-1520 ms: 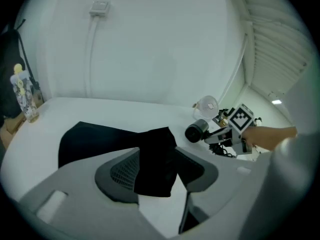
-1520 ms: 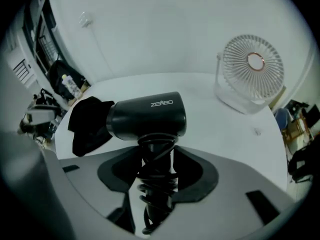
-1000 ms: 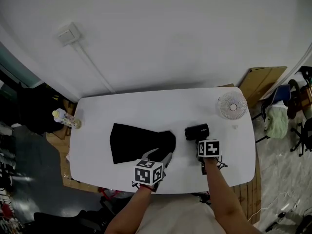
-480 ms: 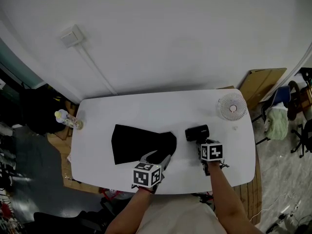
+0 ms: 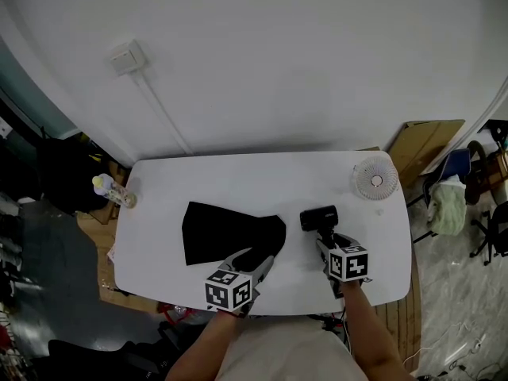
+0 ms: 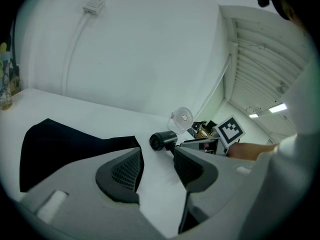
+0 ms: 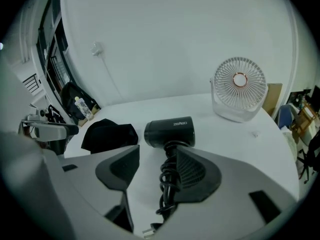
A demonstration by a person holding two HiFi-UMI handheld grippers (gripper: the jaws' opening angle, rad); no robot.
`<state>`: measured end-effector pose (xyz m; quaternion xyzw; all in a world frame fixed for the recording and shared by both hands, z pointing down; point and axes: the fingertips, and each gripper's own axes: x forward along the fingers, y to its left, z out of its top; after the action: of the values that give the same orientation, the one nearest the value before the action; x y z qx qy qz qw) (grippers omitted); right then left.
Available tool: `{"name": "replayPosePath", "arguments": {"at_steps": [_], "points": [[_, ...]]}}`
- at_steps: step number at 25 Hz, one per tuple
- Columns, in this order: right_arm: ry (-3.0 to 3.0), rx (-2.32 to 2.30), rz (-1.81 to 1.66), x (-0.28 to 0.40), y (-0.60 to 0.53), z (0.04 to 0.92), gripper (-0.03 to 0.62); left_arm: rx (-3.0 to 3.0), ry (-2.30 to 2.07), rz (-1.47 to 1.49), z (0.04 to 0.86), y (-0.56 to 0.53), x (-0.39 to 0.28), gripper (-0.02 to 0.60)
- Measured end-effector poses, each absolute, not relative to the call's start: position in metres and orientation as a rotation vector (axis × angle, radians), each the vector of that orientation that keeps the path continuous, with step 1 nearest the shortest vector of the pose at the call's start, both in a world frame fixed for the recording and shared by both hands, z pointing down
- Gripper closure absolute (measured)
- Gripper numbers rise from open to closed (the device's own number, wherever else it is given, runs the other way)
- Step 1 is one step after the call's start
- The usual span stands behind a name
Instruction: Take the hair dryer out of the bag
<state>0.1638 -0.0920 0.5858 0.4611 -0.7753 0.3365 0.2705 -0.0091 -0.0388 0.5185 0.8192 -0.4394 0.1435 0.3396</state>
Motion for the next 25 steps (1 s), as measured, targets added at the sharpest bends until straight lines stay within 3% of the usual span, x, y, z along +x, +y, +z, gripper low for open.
{"name": "replayPosePath", "arguments": {"at_steps": [7,14,25], "points": [[-2.211,1.224,0.811,0.146,-0.070,0.548,0.435,2.180,-1.139,0.327,0.501,-0.021,-0.001,0.391],[-2.291,1.185,0.758,0.141,-0.042,0.525,0.554,2.197,-1.168,0.322,0.490,-0.008,0.009,0.514],[-2.397,1.057,0.673,0.127,0.007,0.494,0.577,2.232,-1.109,0.286,0.474,0.025,0.031,0.565]]}}
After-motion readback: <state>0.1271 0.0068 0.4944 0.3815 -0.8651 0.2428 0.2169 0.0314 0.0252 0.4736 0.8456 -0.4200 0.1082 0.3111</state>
